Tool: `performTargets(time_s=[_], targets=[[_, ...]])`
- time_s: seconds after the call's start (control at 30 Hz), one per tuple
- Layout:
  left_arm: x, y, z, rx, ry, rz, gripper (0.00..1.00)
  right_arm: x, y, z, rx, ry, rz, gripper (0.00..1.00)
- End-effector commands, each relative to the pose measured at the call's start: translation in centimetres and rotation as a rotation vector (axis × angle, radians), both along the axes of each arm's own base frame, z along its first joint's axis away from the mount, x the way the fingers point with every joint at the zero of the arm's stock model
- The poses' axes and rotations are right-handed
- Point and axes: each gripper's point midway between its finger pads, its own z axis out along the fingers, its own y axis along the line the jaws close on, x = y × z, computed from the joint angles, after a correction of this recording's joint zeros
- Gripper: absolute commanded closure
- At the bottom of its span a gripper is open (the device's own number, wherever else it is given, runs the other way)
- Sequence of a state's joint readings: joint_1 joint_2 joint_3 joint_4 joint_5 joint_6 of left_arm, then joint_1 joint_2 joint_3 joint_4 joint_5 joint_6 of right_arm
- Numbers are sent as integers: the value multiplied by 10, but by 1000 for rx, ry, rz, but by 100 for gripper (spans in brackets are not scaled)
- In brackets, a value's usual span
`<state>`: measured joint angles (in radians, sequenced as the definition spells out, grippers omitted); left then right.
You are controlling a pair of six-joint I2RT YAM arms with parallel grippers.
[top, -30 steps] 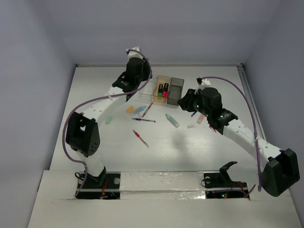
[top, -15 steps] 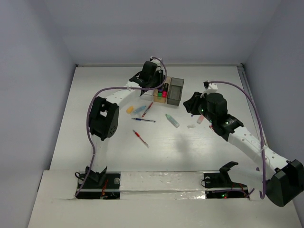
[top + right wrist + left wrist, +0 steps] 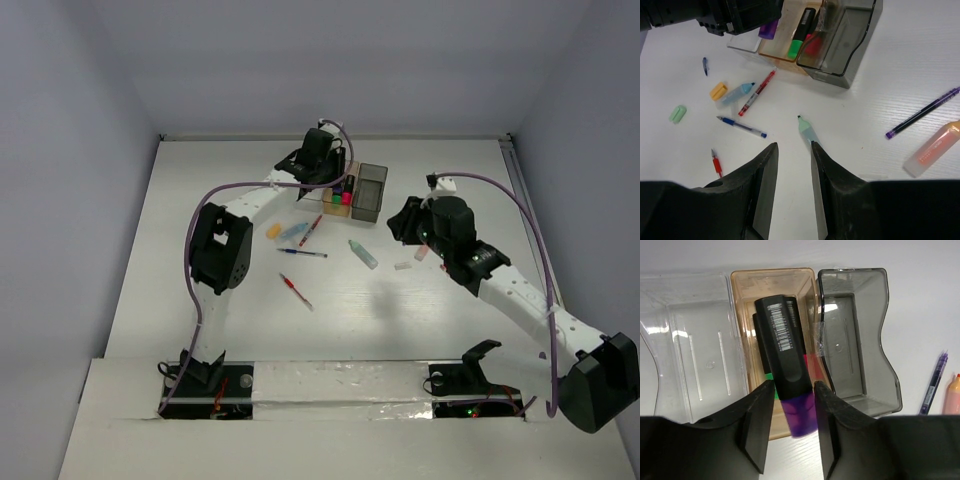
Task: Sort the stationery into containers
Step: Place the pen in the storage box, then pick up the pen from the center of the board.
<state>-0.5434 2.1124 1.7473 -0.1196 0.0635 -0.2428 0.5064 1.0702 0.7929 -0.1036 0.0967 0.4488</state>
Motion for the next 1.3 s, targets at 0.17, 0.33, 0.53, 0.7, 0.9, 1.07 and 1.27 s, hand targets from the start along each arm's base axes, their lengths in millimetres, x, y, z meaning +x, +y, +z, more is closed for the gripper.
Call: performTargets(time_s=[0.17,0.33,0.53,0.7,0.9,1.07,1.27], targets=[[4,-2,55,-46,-116,4,50,5,4,10,-22,-17,8,61],[-5,1,109,-113,-202,3,41,3,10,7,-21,-11,48,62],[-54,26,209,-260,-344,10,42,1,30,-4,-44,34,173,73],[-100,65,234,-292,-413,63,41,-6,49,-16,-58,79,291,80],[-151,126,224,-217,-434,180,35,-15,81,-34,-88,132,445,82],[-175,168,206,-154,-439,304,34,-33,143,-52,-208,139,660,69],[-203,175,213,-295,-437,298,33,-33,201,-69,-246,101,916,65]])
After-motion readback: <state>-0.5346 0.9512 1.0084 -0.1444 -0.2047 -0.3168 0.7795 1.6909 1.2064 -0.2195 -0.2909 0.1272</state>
